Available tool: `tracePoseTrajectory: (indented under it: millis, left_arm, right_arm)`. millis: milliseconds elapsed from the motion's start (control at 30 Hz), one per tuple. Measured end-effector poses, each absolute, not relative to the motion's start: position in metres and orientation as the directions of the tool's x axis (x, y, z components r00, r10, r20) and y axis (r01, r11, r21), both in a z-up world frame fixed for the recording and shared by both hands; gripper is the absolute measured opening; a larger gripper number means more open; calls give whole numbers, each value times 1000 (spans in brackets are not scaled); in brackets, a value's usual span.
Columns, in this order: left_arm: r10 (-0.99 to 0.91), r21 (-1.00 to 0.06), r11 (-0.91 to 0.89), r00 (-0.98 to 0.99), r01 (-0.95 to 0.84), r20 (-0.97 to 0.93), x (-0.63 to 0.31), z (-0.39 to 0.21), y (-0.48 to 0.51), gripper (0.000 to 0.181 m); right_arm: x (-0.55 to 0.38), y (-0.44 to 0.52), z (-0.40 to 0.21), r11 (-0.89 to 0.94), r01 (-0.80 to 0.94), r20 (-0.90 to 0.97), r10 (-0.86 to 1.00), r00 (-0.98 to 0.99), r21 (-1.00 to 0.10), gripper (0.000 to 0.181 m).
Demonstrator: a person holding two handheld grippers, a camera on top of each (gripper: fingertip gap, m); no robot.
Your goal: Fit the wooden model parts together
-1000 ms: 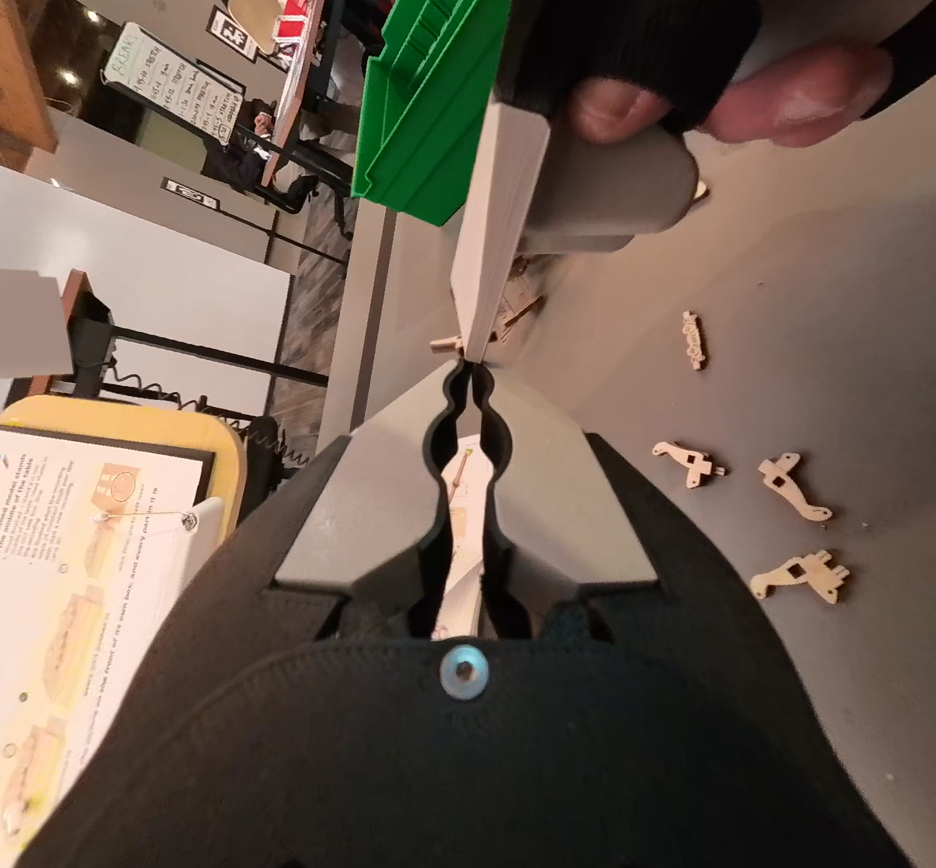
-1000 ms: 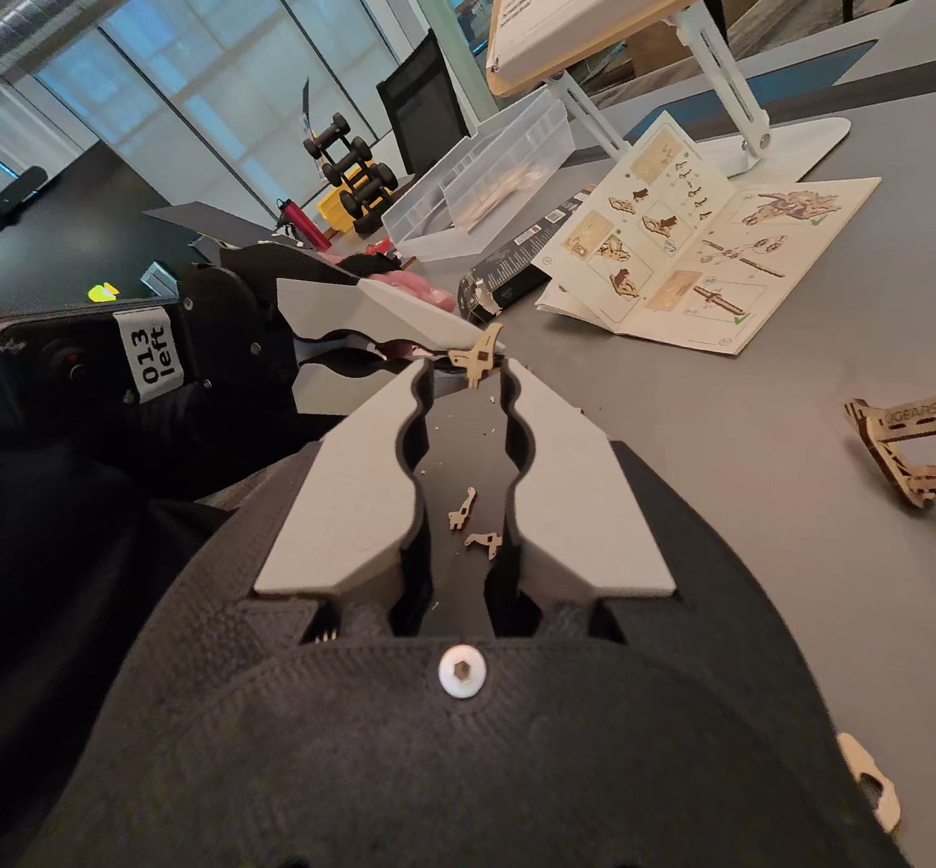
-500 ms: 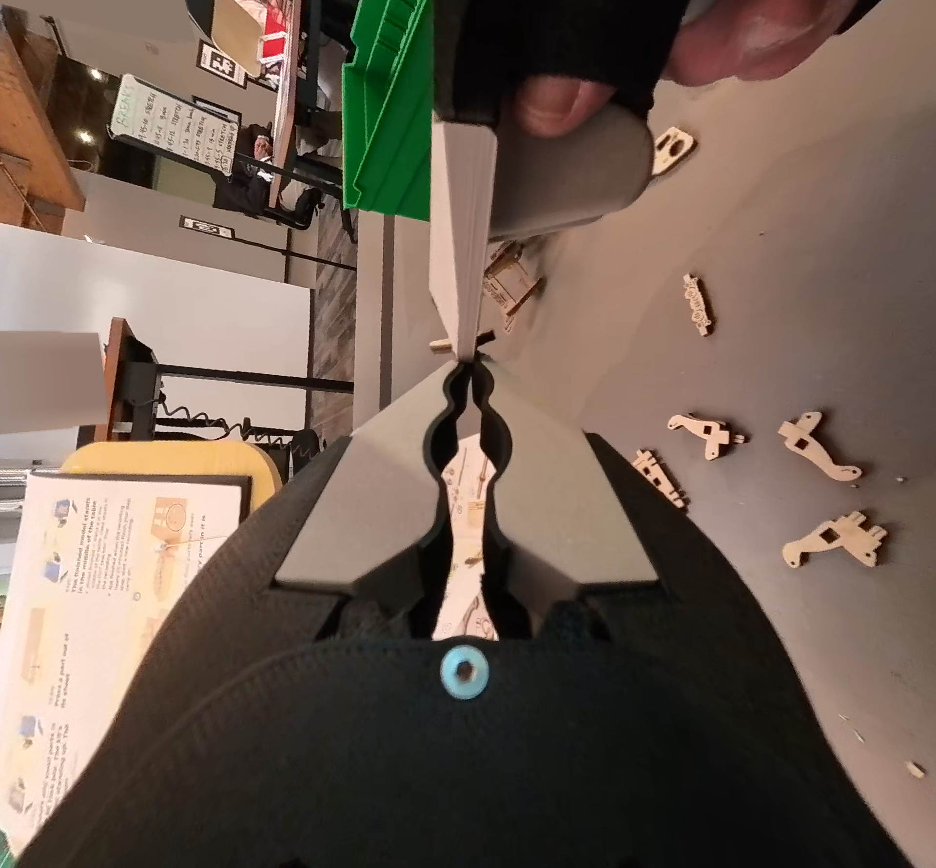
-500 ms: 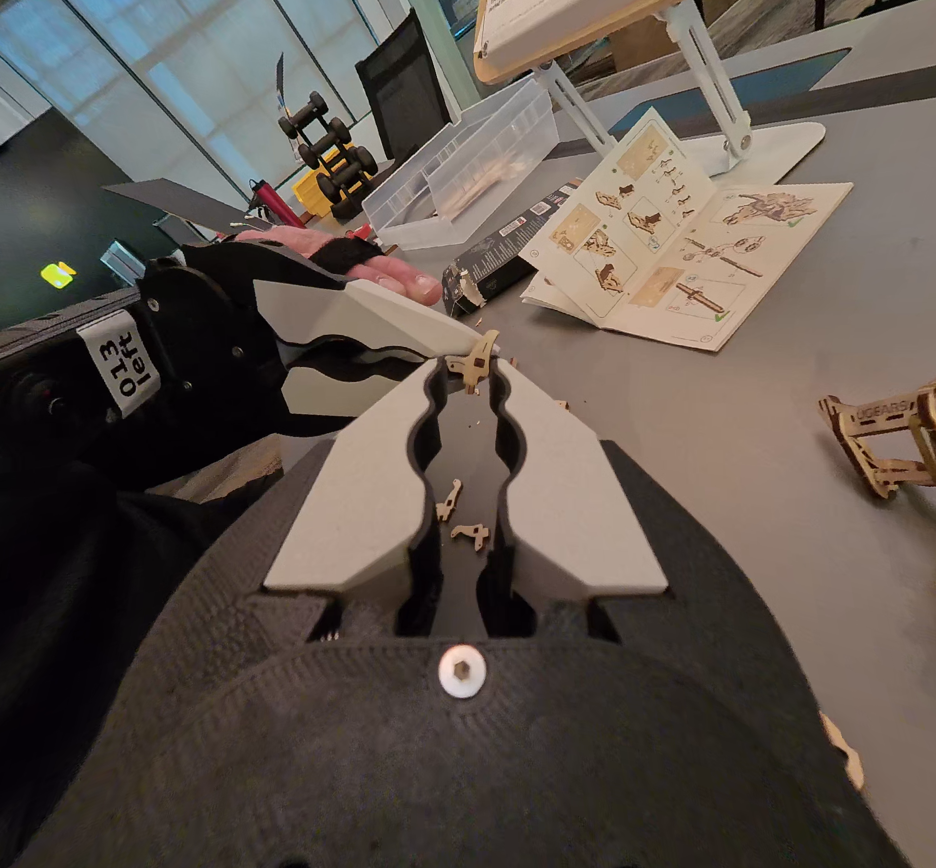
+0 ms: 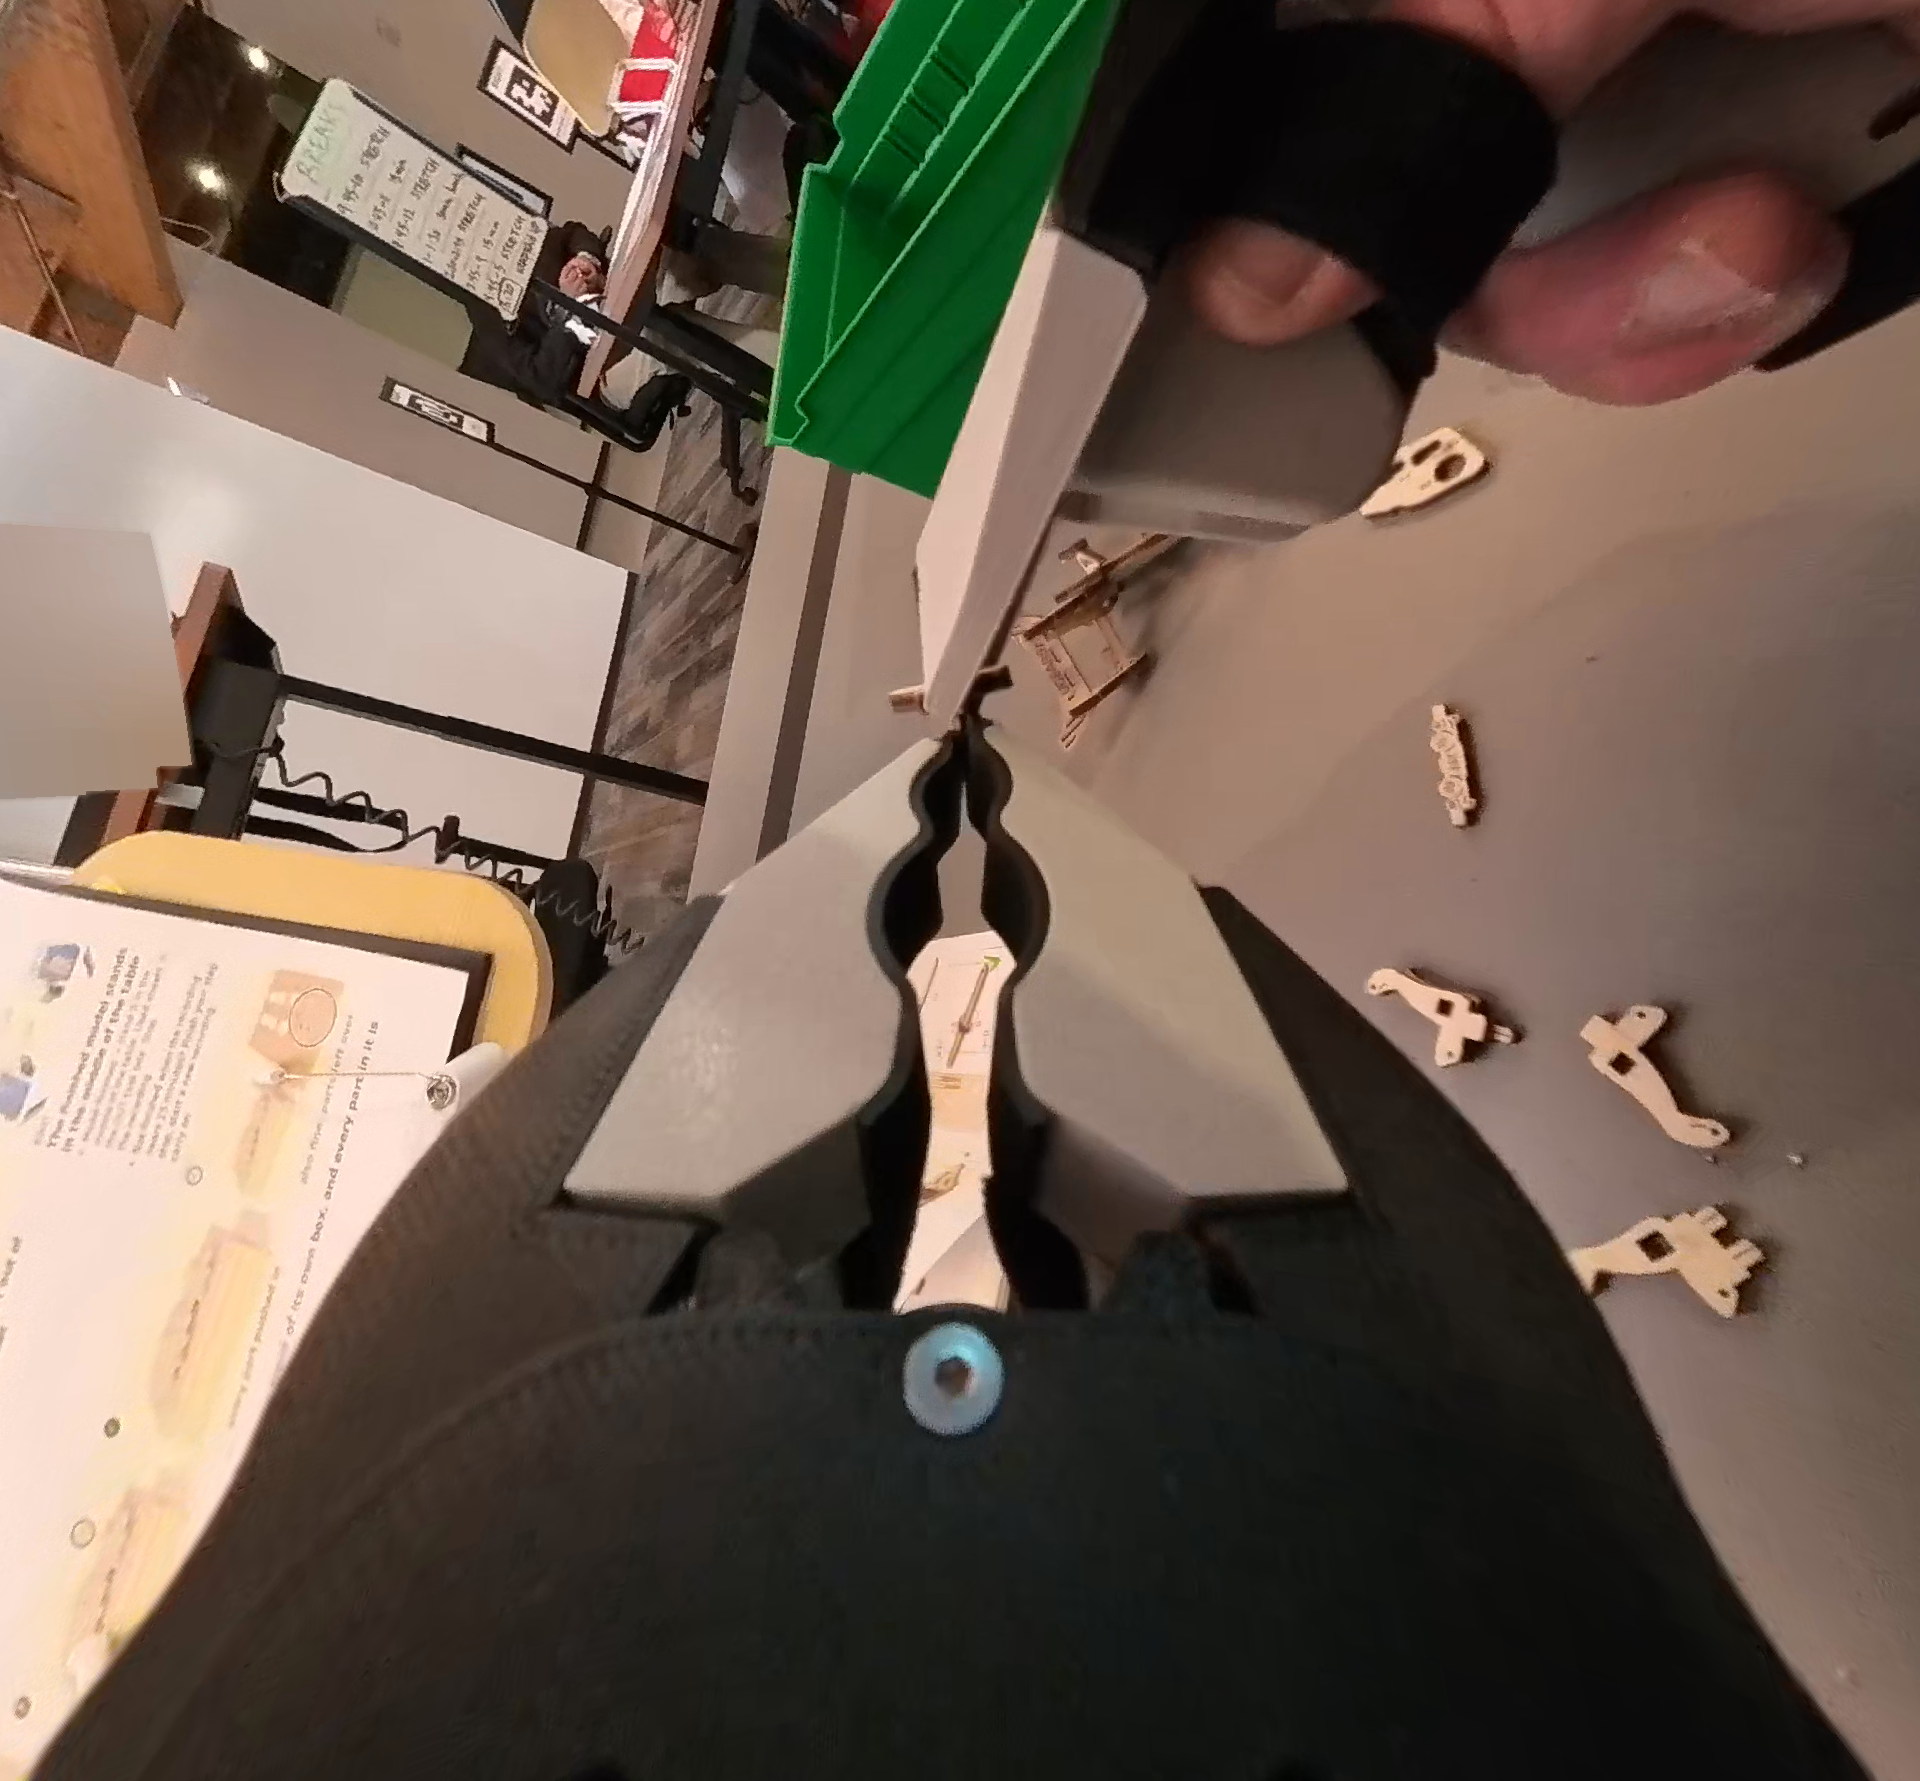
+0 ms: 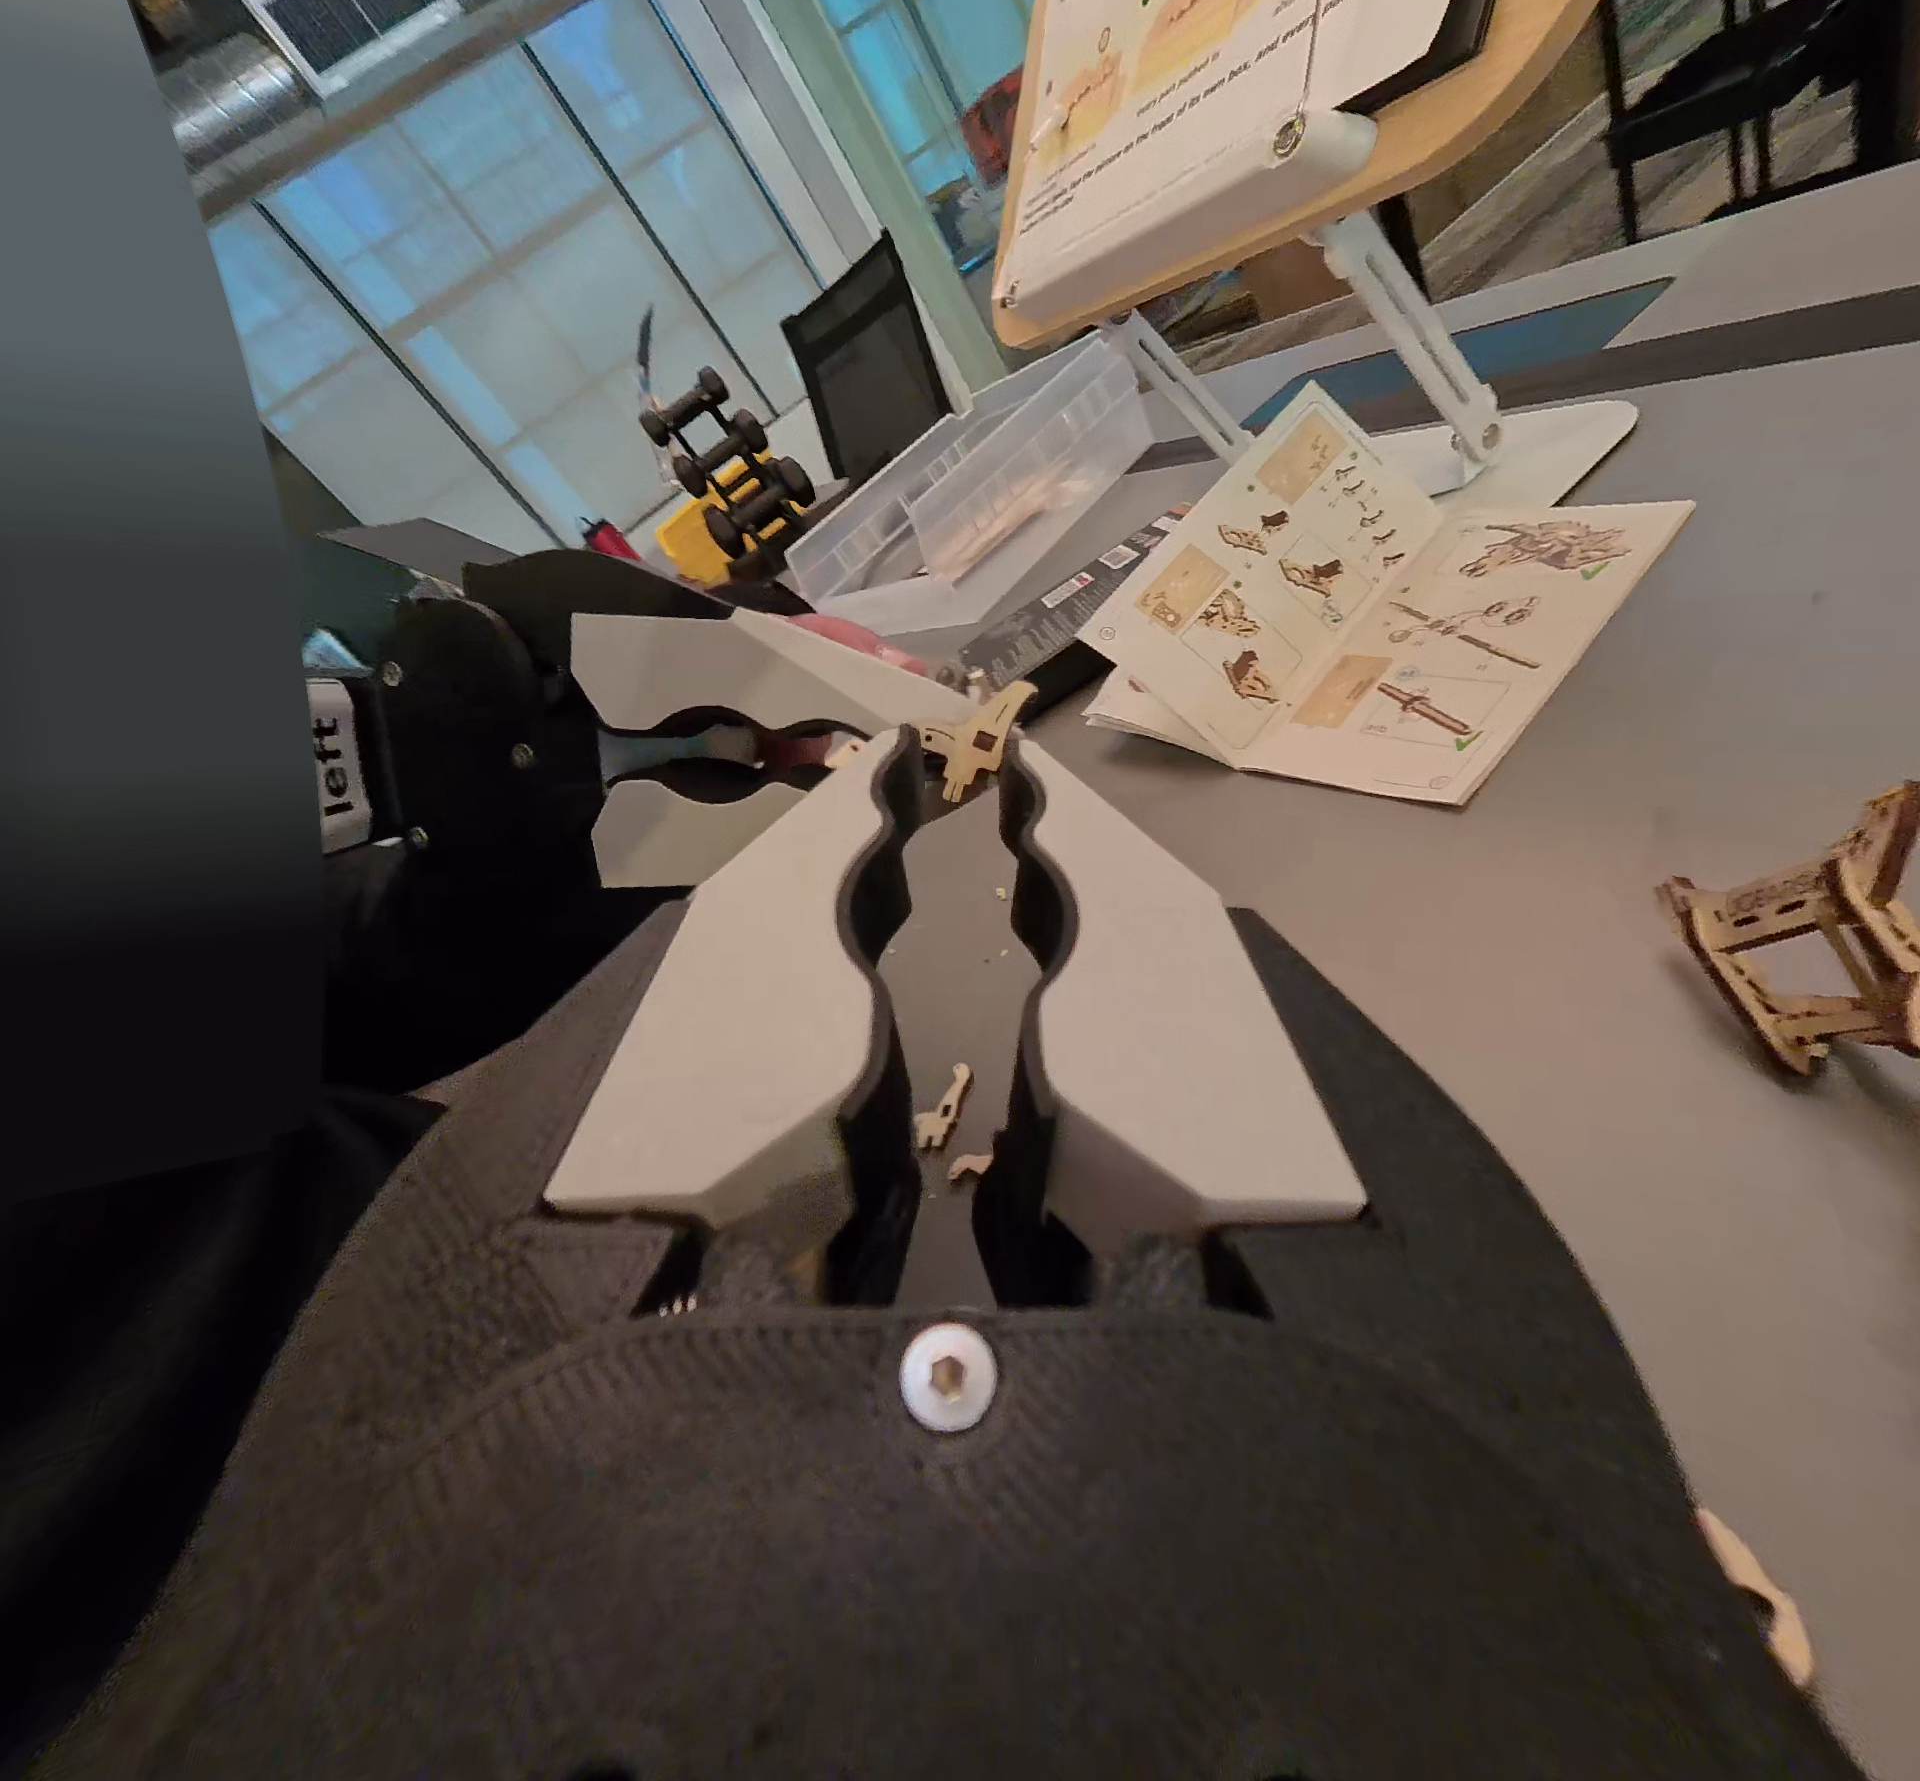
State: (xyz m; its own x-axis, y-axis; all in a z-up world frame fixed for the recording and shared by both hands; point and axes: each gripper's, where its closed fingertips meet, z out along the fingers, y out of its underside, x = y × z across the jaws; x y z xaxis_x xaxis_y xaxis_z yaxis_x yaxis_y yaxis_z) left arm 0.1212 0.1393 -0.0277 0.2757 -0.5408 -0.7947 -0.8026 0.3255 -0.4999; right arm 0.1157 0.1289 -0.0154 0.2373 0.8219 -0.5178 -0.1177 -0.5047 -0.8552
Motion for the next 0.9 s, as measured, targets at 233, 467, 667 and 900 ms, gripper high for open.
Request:
tracePoseTrajectory:
  millis: [233, 467, 667, 900]
  left_arm:
    - [-594, -516, 273, 280, -812, -754, 96, -32, 143, 0]
    - [-602, -537, 302, 279, -788, -748, 114, -22, 144, 0]
    - [-595, -576, 366, 293, -730, -749, 142, -8, 138, 10]
    - [-591, -579, 400, 282, -711, -755, 152, 0, 132, 9]
  right_arm:
    - [140, 141, -2, -584, -240, -623, 769, 141, -775, 13]
    - [138, 140, -4, -700, -299, -719, 692, -64, -648, 12]
    - [149, 136, 3, -815, -361, -749, 568, -341, -453, 13]
    - [147, 128, 9, -837, -321, -738, 544, -400, -444, 13]
